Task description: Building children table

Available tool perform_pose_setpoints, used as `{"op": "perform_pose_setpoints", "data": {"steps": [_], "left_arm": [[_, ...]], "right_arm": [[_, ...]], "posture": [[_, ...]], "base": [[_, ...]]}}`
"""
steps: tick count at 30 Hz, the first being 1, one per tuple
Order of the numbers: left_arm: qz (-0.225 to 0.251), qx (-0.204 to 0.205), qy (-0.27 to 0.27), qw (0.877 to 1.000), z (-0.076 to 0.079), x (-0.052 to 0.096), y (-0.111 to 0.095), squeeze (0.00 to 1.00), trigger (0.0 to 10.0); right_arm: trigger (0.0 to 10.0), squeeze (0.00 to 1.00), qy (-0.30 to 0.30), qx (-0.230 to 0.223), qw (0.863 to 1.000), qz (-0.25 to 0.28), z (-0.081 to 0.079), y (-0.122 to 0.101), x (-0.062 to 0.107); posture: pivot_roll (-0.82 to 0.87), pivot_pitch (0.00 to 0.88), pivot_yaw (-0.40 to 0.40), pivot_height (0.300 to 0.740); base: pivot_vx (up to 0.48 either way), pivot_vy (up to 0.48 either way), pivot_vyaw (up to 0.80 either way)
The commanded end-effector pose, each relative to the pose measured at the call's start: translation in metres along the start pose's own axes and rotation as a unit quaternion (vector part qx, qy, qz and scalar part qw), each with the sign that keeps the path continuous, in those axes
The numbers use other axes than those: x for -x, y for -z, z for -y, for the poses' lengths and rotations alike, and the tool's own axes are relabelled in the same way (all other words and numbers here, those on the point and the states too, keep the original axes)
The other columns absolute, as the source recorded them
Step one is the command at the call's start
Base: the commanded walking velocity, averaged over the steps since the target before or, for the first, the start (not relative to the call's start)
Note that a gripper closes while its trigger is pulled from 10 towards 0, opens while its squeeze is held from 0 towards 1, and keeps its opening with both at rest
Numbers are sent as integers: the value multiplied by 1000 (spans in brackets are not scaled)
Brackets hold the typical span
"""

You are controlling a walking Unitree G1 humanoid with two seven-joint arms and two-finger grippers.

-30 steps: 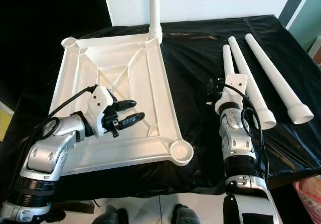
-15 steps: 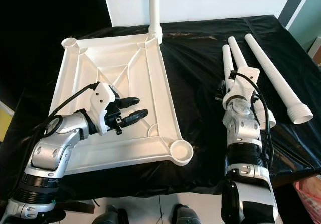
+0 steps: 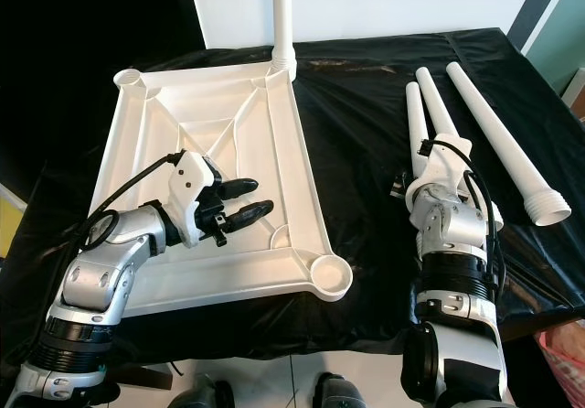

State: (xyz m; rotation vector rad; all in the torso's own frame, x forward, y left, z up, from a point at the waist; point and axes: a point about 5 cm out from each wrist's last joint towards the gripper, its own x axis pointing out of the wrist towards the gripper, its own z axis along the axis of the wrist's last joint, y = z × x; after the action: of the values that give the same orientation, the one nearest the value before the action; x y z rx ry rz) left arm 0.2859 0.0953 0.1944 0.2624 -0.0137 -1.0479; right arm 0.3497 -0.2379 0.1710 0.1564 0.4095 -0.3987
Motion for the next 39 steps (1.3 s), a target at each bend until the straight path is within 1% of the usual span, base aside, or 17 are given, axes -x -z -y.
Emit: {"op": "perform_pose_setpoints", "data": {"steps": [1,3,4,5,6,8,9,10,12,14,15,16,19,20,27,32,39], "left_arm": [[-5,5,-77,997,-6,3,2,0,10000],[-5,5,-77,997,-6,3,2,0,10000],[-5,5,-77,997,-7,2,2,0,10000],[-5,5,-77,997,-7,2,2,0,10000],[-4,4,-77,997,-7,2,1,0,10000],[-4,4,-77,997,-7,2,1,0,10000],[-3,4,-77,997,-7,2,1,0,10000],[-3,4,-77,997,-7,2,1,0,10000],[-2,6,-78,997,-8,1,0,0,10000],[-2,6,-78,997,-8,1,0,0,10000],[-1,7,-79,997,-8,1,0,0,10000],[0,8,-79,997,-9,0,0,0,10000],[1,9,-79,997,-9,0,0,0,10000],[1,9,-80,997,-10,0,-1,0,10000],[4,9,-87,996,-14,-1,-3,0,10000],[4,11,-93,996,-15,0,-3,0,10000],[5,12,-95,995,-15,0,-3,0,10000]], "right_arm": [[10000,0,-4,-14,998,-55,3,16,-3],[10000,0,-4,-14,998,-55,3,16,-3],[10000,0,-4,-14,997,-80,5,21,-3],[10000,0,-4,-14,997,-80,5,21,-3],[10000,0,-13,-21,993,-115,7,27,-4],[10000,0,-13,-21,993,-115,7,27,-4],[10000,0,-22,-28,989,-146,9,31,-4],[10000,0,-22,-28,989,-146,9,31,-4],[10000,0,-40,-48,979,-195,12,37,-5],[10000,0,-40,-48,979,-195,12,37,-5],[10000,0,-51,-73,969,-232,14,41,-7],[7216,0,-58,-86,961,-257,16,44,-8],[7216,0,-62,-94,956,-271,16,45,-8],[78,0,-67,-99,950,-287,17,47,-8],[0,0,-82,-86,950,-288,14,40,-10],[0,0,-123,-69,956,-256,3,20,-10],[0,0,-135,-68,958,-242,0,13,-10]], "posture": [[-47,111,45,740],[-47,111,45,740],[-49,110,46,740],[-49,110,46,740],[-51,109,46,740],[-51,109,46,740],[-54,110,45,740],[-54,110,45,740],[-58,111,45,740],[-58,111,45,740],[-66,113,46,740],[-69,118,47,740],[-69,118,47,740],[-73,122,48,740],[-69,130,40,740],[-67,132,35,740],[-66,132,34,740]], "base": [[0,0,0],[0,0,0],[0,0,0],[0,0,0],[0,0,0],[0,0,0],[0,0,0],[0,0,0],[0,0,0],[0,0,0],[0,0,0],[0,0,0],[0,0,0],[0,0,0],[0,0,0],[0,0,0],[0,0,0]]}}
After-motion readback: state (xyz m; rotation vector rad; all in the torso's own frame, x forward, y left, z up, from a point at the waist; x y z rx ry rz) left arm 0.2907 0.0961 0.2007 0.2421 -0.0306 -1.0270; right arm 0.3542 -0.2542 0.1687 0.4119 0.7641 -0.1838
